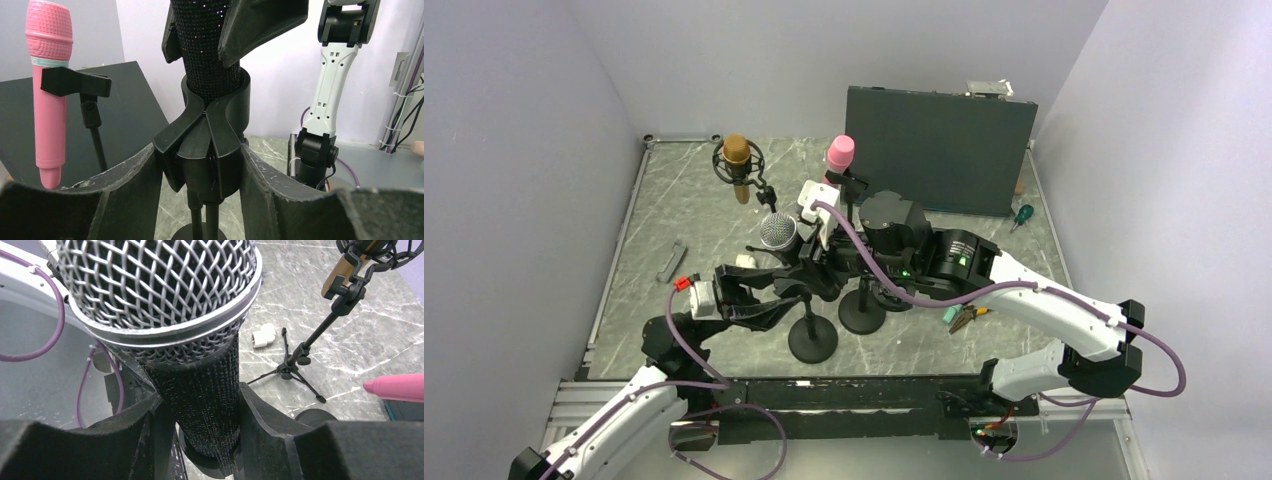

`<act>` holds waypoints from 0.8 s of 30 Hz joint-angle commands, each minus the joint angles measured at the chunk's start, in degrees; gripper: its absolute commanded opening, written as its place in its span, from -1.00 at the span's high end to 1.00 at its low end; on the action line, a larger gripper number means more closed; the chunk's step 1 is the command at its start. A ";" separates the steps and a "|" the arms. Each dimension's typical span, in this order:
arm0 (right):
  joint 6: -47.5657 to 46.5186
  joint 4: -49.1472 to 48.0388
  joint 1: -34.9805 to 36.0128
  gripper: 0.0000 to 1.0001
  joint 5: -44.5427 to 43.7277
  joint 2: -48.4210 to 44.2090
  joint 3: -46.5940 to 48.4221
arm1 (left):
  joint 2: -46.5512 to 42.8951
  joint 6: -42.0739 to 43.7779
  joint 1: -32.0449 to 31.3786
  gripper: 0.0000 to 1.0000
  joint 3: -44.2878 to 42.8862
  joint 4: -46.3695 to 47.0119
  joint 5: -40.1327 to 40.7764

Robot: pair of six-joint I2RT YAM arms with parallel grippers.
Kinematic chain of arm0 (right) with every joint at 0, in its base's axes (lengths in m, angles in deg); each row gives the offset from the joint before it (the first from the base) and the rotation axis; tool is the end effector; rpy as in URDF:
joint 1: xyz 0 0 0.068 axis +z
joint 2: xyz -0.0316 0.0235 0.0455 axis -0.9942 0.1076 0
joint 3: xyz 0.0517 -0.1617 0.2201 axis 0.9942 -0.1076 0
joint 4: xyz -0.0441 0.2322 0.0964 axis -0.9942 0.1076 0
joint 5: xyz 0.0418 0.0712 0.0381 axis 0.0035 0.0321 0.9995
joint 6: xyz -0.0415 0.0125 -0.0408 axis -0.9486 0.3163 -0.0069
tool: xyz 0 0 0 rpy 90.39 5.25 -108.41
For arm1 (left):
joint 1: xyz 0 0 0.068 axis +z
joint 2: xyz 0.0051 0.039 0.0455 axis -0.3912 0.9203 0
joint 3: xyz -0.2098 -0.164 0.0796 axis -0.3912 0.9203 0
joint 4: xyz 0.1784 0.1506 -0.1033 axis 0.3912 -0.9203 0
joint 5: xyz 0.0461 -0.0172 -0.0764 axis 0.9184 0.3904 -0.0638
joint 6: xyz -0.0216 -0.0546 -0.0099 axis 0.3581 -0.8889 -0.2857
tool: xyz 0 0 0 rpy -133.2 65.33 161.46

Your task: Remove the microphone from the stand

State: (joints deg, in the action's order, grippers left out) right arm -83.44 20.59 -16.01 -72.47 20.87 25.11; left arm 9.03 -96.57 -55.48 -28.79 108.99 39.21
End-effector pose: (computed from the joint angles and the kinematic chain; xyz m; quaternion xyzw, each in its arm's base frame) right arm 0.1032 0.2638 0.4506 -0.4766 0.6545 0.3556 0.4669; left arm 0.0825 -0.0815 0.2740 0.3023 0.4132 -0.5040 0.6956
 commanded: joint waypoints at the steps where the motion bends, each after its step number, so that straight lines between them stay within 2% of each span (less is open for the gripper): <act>1: 1.02 -3.86 0.39 1.00 2.89 -0.30 5.14 | -0.67 1.15 0.11 1.00 -0.65 -6.31 2.85; 5: -1.44 -2.68 0.39 1.00 3.79 0.88 8.44 | -1.01 0.01 0.10 1.00 0.10 -6.06 3.14; 13: -4.94 -3.11 0.49 1.00 7.63 2.43 13.24 | 0.93 0.31 0.10 1.00 -1.87 -11.19 2.62; 17: -5.71 -2.62 0.51 1.00 7.48 1.94 12.12 | 0.24 -0.24 0.11 1.00 -2.39 -11.69 2.48; 18: -5.60 -2.92 0.48 1.00 7.08 1.41 11.05 | -0.07 -0.49 0.17 0.89 -2.66 -12.00 2.73; 21: -4.82 -4.15 0.45 1.00 6.19 -0.23 7.15 | -1.99 -2.20 0.11 -0.15 -1.80 -9.11 4.80; 23: -4.01 -5.30 0.48 1.00 5.84 -1.26 4.58 | -3.73 -2.81 0.10 -0.68 -0.60 -6.91 6.46; 24: -3.54 -5.64 0.48 1.00 5.56 -1.68 3.53 | -4.24 -2.71 0.10 -0.79 -0.41 -6.58 6.81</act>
State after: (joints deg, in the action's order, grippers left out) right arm -88.88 25.37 -16.25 -69.65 24.08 30.68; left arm 6.93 -97.48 -55.48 -30.32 101.97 41.95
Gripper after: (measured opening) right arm 0.463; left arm 0.750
